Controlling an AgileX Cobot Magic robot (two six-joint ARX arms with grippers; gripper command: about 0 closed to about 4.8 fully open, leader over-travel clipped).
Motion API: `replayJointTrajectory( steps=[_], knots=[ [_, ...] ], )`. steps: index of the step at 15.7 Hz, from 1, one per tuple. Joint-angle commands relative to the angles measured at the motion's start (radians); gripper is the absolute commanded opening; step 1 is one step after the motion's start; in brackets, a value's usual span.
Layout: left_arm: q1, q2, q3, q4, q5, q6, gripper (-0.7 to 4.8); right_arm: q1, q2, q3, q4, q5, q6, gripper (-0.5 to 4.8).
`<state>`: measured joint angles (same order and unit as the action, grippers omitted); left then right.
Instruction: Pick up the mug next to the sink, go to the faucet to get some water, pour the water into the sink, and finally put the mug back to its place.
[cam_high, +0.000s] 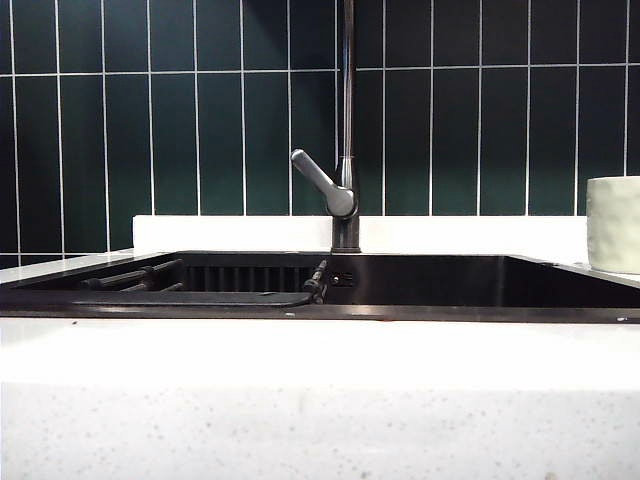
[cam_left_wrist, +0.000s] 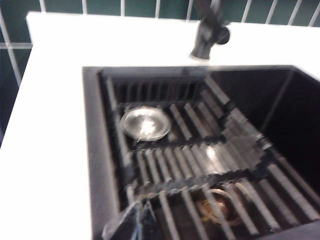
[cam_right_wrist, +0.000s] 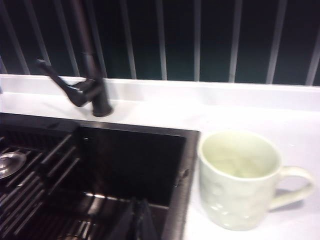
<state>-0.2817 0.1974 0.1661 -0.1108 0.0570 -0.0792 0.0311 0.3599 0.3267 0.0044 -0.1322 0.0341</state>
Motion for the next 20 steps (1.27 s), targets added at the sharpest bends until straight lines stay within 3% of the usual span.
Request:
replayJointTrajectory(
  steps=[1,6,9,13,18,20],
  knots=[
    [0.0,0.001,-0.066,0.116,-0.019,-0.007,-0.03,0.059,0.023,-0.052,0.06,0.019,-0.002,-0.01],
    [0.0,0.002,-0.136,0.175,-0.066,-0.007,-0.03,0.175,0.09,-0.144,0.094,0.184,-0.002,-0.02],
    [-0.001,0.0,-0.159,0.172,-0.06,-0.032,-0.03,0.196,0.088,-0.222,0.22,0.202,-0.006,-0.02],
    [-0.001,-0.032,-0.158,0.179,-0.044,-0.093,-0.03,0.196,0.029,-0.264,0.233,0.21,-0.003,-0.02],
    [-0.001,-0.147,-0.153,0.098,-0.035,-0.087,-0.03,0.196,-0.114,-0.266,0.185,0.238,-0.005,-0.02],
    [-0.001,-0.196,-0.135,0.027,-0.038,-0.032,-0.03,0.196,-0.174,-0.266,0.163,0.254,-0.005,-0.02]
  ],
)
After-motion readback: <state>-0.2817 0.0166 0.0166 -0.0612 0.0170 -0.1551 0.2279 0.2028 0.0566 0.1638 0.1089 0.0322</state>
